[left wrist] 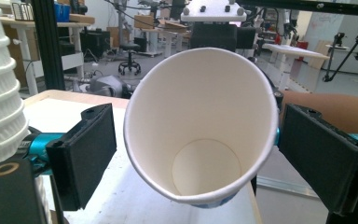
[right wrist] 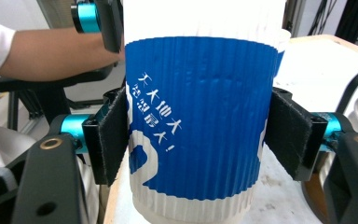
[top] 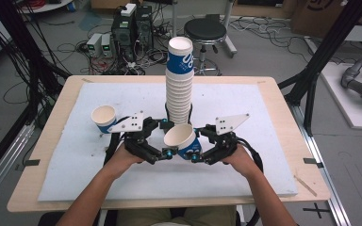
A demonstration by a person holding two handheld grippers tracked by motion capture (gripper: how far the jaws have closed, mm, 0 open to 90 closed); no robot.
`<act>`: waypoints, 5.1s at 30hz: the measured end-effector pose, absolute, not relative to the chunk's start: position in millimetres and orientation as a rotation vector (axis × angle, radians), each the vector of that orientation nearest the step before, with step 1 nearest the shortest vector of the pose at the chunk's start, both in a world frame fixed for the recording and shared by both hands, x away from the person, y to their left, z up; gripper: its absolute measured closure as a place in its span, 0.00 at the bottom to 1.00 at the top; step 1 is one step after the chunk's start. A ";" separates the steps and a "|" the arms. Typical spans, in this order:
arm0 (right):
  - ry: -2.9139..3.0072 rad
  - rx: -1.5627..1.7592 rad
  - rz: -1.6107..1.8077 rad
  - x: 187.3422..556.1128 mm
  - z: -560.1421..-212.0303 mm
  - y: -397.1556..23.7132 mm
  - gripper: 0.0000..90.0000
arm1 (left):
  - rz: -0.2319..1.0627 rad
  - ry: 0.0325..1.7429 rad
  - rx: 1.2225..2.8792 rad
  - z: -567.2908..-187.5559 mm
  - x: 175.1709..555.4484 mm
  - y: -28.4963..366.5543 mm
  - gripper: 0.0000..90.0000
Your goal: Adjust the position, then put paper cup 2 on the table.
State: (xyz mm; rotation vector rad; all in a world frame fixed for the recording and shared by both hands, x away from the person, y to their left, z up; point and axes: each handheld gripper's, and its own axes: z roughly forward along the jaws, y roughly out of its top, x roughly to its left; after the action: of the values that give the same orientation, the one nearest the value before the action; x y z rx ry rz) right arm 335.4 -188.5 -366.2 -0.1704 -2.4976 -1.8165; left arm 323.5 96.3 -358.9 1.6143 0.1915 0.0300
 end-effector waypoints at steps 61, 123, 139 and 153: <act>-2.560 -0.230 -1.707 328.1 -368.4 -174.7 0.17 | -0.021 0.046 1.930 -331.3 332.4 75.3 0.27; -2.704 -0.886 -2.077 330.5 -351.3 -279.7 0.32 | 0.321 0.532 1.560 -382.8 327.7 175.7 0.18; -2.720 -1.259 -2.084 353.9 -377.1 -301.4 0.31 | 0.330 0.539 1.572 -385.3 330.6 176.9 0.18; -2.686 -1.598 -1.878 396.2 -417.5 -315.6 0.31 | 0.311 0.555 1.593 -389.8 332.8 176.7 0.18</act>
State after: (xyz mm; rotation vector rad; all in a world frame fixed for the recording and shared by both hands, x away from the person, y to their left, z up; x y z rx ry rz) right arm 396.2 -315.6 -417.5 -1.5978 -2.6860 -1.8775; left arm 332.8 176.7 -389.8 1.5934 0.5550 0.3111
